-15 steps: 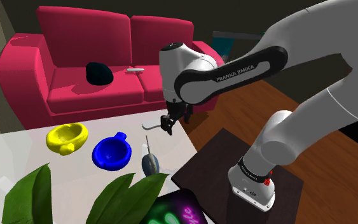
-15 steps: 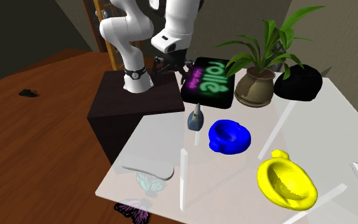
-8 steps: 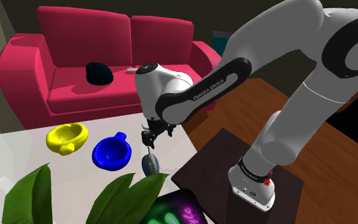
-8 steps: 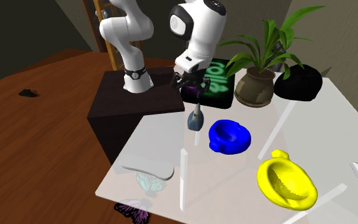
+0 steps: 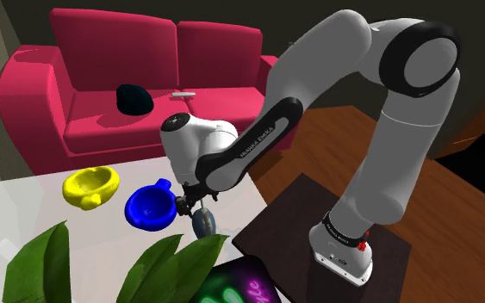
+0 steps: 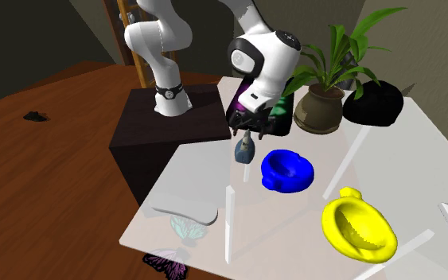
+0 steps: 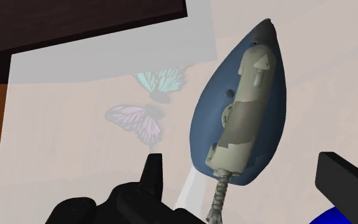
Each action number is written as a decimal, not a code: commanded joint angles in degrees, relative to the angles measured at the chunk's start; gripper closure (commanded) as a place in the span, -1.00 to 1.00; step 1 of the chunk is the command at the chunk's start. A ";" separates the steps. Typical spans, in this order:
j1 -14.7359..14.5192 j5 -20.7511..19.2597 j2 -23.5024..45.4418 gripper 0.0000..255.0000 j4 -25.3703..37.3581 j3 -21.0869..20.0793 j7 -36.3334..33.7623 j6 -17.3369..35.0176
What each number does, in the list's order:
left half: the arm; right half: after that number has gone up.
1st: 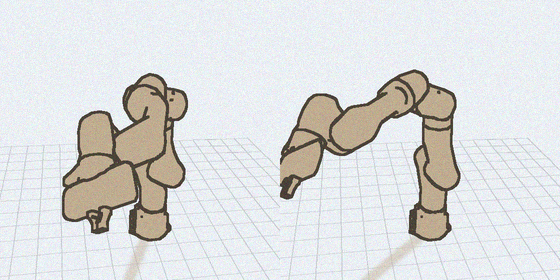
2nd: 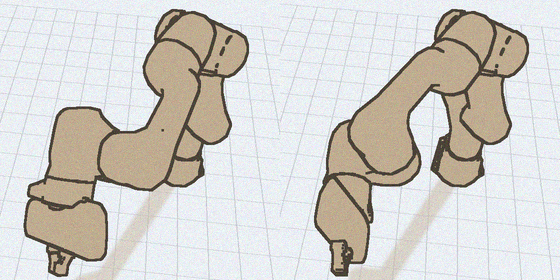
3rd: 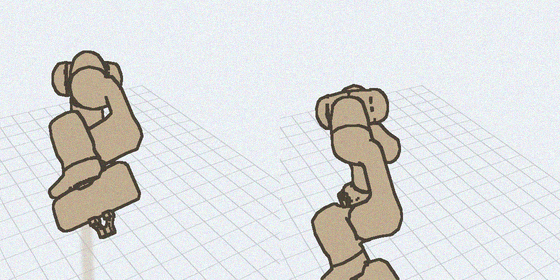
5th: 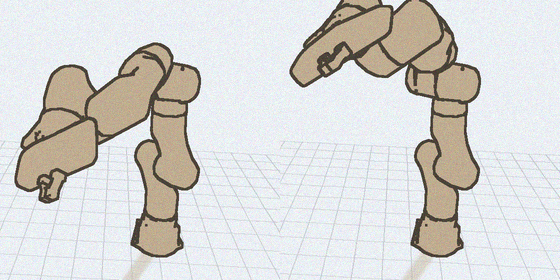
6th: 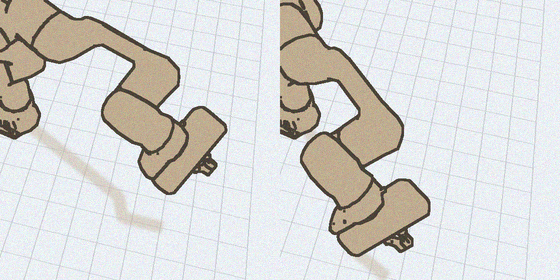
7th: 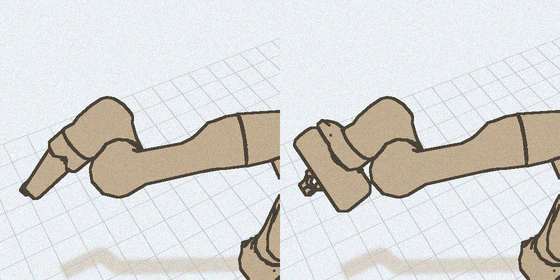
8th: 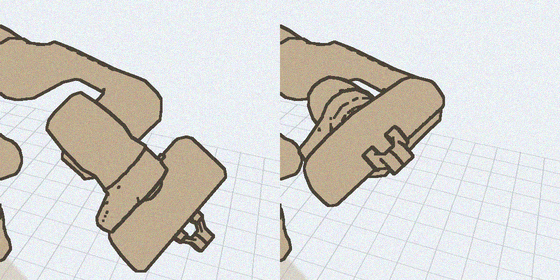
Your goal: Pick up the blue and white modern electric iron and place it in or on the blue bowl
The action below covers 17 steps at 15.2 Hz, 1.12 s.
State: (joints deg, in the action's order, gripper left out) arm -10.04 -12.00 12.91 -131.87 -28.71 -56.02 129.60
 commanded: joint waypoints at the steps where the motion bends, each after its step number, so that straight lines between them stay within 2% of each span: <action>1: -0.20 -1.13 1.34 -1.00 -0.43 0.44 -0.79 1.58; 5: -0.53 -2.86 3.30 -1.00 -1.32 1.23 -1.96 4.11; 12: -0.54 -2.85 3.29 -1.00 -1.32 1.23 -1.95 4.10; 13: -0.54 -2.85 3.29 1.00 -1.32 1.23 -1.95 4.10; 17: -0.54 -2.85 3.29 1.00 -1.32 1.23 -1.95 4.10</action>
State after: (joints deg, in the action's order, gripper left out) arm -10.58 -14.85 16.18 -133.17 -27.48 -57.97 133.70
